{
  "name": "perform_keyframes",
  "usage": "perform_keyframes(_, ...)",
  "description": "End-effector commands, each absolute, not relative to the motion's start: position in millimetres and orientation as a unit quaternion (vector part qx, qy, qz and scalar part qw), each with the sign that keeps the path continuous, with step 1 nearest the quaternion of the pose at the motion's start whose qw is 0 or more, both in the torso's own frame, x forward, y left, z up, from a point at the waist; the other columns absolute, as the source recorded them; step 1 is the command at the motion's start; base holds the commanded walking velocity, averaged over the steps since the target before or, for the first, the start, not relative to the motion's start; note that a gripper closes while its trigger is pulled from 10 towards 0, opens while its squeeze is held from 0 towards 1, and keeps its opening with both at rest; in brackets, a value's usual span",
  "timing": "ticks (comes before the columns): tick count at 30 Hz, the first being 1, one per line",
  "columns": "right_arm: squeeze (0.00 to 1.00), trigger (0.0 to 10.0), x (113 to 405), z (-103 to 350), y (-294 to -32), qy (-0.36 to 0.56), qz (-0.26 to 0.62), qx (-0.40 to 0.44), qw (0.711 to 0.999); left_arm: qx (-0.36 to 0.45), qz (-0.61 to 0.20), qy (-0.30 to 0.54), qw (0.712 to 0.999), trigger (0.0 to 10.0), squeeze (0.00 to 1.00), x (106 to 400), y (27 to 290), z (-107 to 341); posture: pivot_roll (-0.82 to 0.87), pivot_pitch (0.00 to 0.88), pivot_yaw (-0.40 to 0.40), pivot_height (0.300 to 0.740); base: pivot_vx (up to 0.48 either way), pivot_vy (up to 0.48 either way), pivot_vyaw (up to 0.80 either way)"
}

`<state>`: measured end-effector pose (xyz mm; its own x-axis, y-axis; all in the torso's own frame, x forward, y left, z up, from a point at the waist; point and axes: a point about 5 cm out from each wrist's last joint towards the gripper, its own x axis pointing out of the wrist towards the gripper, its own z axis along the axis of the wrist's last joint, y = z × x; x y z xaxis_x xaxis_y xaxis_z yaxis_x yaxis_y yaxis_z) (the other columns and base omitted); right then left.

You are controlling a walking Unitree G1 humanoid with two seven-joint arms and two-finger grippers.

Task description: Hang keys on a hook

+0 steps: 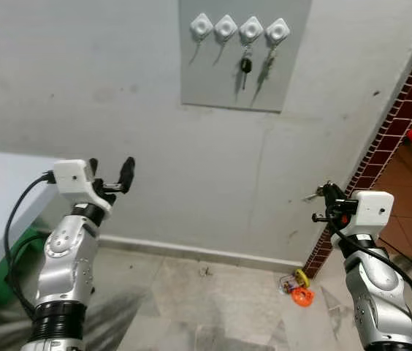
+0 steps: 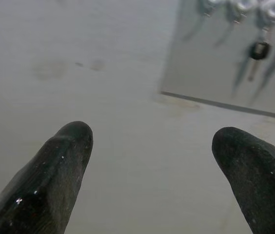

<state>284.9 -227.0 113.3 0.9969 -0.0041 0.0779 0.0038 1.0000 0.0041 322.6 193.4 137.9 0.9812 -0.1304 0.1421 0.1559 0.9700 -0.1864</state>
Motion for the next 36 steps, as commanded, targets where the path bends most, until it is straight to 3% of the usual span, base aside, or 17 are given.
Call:
perform_keyframes(1, 0.00, 10.0, 287.8, 121.1, -225.6, -0.052, 0.002, 0.006, 0.999, -0.096, -0.068, -0.065, 0.991, 10.0, 0.00, 321.6, 196.5, 139.7, -0.04, 0.000, -0.005, 0.740, 0.304, 0.000, 0.00)
perform_keyframes(21, 0.00, 10.0, 288.5, 123.1, -226.8, -0.055, 0.004, 0.004, 0.998, -0.096, -0.068, -0.062, 0.991, 10.0, 0.00, 320.9, 196.9, 138.1, -0.04, 0.000, -0.008, 0.740, 0.283, 0.000, 0.00)
perform_keyframes(36, 0.00, 10.0, 288.5, 123.1, -225.6, -0.055, 0.006, 0.006, 0.998, -0.092, -0.068, -0.060, 0.992, 10.0, 0.00, 320.8, 197.6, 138.0, -0.04, 0.000, -0.008, 0.740, 0.102, 0.343, 0.00)
